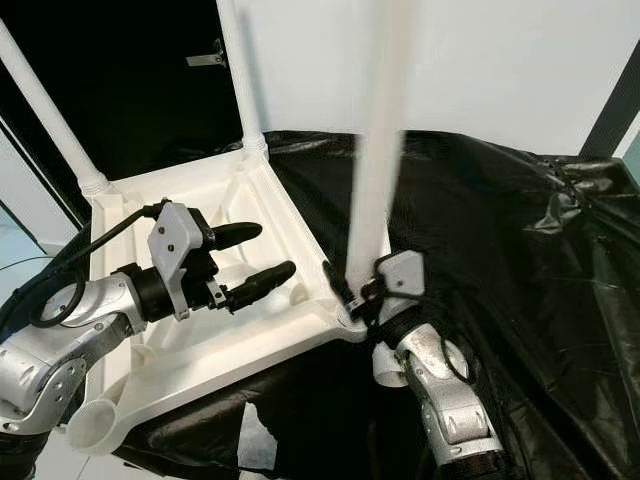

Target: Building children table

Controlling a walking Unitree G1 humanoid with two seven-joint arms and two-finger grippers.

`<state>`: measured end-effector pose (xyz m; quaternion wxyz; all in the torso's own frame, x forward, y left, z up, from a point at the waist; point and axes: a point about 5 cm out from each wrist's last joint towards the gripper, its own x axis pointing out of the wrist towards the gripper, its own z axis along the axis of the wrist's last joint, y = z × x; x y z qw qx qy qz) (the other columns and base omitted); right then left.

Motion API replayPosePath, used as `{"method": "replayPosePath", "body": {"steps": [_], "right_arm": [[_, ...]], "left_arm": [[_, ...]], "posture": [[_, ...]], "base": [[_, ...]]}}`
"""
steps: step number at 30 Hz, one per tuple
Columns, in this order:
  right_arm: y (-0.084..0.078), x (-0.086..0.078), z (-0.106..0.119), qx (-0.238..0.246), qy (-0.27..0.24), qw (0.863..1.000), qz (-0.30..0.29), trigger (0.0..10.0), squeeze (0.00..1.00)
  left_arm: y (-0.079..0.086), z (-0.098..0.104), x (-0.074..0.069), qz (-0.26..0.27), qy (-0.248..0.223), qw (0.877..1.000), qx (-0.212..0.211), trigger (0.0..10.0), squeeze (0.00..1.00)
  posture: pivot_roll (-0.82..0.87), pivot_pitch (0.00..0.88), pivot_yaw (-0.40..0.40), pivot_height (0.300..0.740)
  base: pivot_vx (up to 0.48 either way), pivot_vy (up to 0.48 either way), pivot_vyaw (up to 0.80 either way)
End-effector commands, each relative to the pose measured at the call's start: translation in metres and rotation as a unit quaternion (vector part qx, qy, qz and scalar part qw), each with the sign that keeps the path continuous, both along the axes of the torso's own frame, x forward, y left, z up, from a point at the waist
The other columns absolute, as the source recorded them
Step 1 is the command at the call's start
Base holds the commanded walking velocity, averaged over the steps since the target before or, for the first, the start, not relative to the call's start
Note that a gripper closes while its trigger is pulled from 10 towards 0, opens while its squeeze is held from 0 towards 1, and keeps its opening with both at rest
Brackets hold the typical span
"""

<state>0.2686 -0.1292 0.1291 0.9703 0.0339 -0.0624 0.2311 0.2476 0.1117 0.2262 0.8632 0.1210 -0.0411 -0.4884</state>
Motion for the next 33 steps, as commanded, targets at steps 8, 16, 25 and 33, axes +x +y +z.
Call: {"method": "replayPosePath", "body": {"steps": [8, 16, 25, 33], "right_arm": [[0.004, -0.017, -0.044, -0.035, 0.091, 0.995, 0.017, 10.0, 0.0], [0.002, -0.023, -0.052, -0.074, 0.051, 0.996, 0.009, 10.0, 0.0], [0.0, -0.022, -0.053, -0.092, 0.047, 0.995, 0.01, 10.0, 0.0], [-0.002, -0.01, -0.038, -0.116, 0.123, 0.983, 0.073, 10.0, 0.0]], "left_arm": [[-0.001, 0.001, -0.002, -0.033, 0.003, 0.999, 0.009, 10.0, 0.0], [0.003, 0.002, 0.0, -0.031, 0.002, 0.999, 0.01, 10.0, 0.0], [0.002, 0.002, 0.002, -0.034, 0.0, 0.999, 0.012, 10.0, 0.0], [0.0, 0.001, 0.002, -0.033, 0.0, 0.999, 0.009, 10.0, 0.0]], "posture": [[0.02, 0.0, 0.071, 0.74], [0.02, 0.0, 0.087, 0.74], [0.02, 0.0, 0.088, 0.74], [0.01, 0.0, 0.069, 0.74]], "base": [[0.0, 0.0, 0.0], [0.0, 0.0, 0.0], [0.0, 0.0, 0.0], [0.0, 0.0, 0.0]]}}
